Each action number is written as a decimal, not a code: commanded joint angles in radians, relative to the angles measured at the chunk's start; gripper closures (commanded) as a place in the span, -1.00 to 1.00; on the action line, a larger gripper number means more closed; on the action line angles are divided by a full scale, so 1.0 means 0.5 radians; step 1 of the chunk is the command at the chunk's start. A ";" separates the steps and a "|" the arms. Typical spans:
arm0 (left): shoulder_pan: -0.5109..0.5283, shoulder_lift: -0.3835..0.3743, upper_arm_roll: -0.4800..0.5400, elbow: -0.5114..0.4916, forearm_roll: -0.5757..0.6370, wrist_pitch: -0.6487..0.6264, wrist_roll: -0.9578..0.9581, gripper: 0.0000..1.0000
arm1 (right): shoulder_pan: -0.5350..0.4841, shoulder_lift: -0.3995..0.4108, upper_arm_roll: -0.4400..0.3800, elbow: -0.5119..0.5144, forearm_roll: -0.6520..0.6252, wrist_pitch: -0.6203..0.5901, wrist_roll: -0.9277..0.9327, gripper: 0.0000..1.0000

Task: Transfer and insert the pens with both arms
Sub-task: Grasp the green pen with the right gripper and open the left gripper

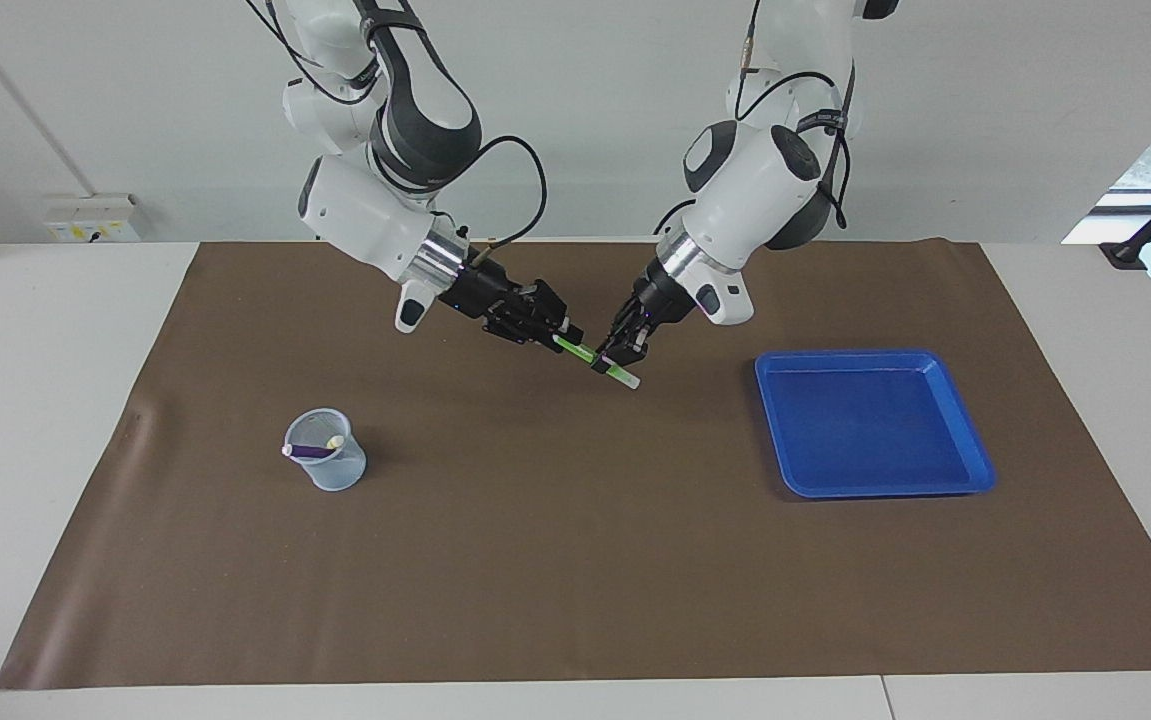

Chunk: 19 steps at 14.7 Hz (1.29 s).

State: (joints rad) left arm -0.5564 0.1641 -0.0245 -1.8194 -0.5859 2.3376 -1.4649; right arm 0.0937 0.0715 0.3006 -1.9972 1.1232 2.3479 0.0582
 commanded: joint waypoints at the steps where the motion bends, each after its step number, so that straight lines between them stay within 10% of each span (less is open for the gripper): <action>1: -0.041 0.019 0.031 0.016 -0.040 0.025 -0.022 1.00 | -0.003 -0.039 0.009 -0.040 0.064 0.029 -0.040 0.18; 4: -0.041 0.015 0.031 0.012 -0.040 0.025 -0.018 1.00 | -0.006 -0.036 0.009 -0.040 0.064 0.029 -0.046 0.26; 7: -0.044 0.015 0.031 0.009 -0.037 0.025 -0.015 1.00 | -0.009 -0.036 0.009 -0.040 0.064 0.023 -0.049 1.00; 12: -0.053 0.015 0.031 0.009 -0.028 0.025 0.021 1.00 | -0.013 -0.036 0.009 -0.040 0.064 0.017 -0.040 1.00; 14: -0.053 0.015 0.034 0.009 0.048 0.022 0.064 -0.99 | -0.019 -0.036 0.009 -0.037 0.061 0.011 -0.046 1.00; 19: 0.039 0.009 0.046 -0.024 0.261 -0.018 0.453 -1.00 | -0.153 0.038 -0.003 0.174 -0.495 -0.277 -0.055 1.00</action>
State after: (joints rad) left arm -0.5562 0.1700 -0.0133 -1.8206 -0.4775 2.3393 -1.3187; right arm 0.0742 0.0707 0.2969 -1.9821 1.0200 2.3064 0.0457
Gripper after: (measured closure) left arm 0.216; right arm 0.815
